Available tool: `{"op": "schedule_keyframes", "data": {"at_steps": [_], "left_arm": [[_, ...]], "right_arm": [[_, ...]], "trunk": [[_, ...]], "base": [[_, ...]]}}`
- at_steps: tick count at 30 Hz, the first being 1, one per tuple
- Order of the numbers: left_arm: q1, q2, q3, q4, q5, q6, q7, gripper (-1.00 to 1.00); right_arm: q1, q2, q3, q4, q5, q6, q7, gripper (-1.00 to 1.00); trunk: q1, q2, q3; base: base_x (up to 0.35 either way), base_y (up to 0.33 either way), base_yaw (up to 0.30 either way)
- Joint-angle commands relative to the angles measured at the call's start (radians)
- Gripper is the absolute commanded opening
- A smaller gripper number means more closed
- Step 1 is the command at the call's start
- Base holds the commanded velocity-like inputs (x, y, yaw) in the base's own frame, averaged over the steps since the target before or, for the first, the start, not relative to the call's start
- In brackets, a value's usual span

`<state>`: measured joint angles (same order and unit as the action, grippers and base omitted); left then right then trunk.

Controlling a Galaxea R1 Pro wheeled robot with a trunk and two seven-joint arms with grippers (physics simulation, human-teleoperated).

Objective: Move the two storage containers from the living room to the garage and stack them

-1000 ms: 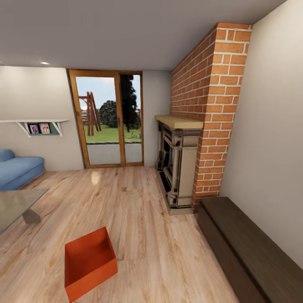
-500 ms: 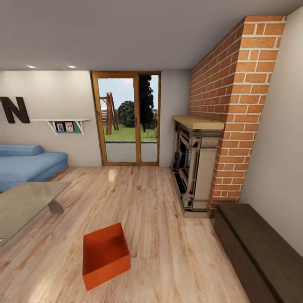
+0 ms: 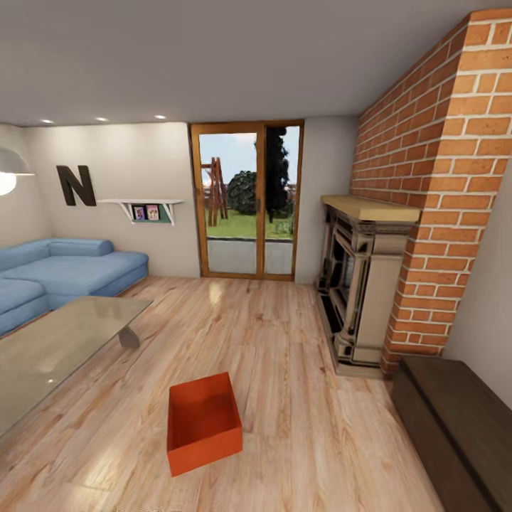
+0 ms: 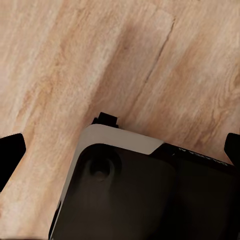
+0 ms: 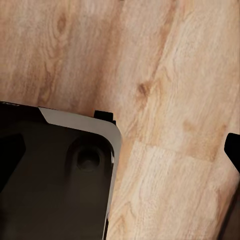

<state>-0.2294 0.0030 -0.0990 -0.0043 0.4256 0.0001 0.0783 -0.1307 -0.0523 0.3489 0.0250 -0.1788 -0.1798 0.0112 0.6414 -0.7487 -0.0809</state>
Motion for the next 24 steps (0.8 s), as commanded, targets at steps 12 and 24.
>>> {"op": "schedule_keyframes", "data": {"at_steps": [12, 24], "left_arm": [[-0.001, -0.001, -0.008, 0.0, 0.007, 0.0, 0.003, 1.0], [-0.001, -0.001, -0.008, 0.0, 0.009, 0.001, 0.003, 1.0]], "right_arm": [[-0.001, 0.0, 0.007, 0.003, -0.01, -0.004, 0.001, 1.0], [-0.001, 0.0, 0.007, 0.003, -0.011, -0.004, 0.003, 1.0]], "trunk": [[0.0, -0.001, -0.002], [0.0, -0.001, -0.002]], "base": [[0.0, 0.0, 0.27], [0.0, 0.0, 0.27]]}}
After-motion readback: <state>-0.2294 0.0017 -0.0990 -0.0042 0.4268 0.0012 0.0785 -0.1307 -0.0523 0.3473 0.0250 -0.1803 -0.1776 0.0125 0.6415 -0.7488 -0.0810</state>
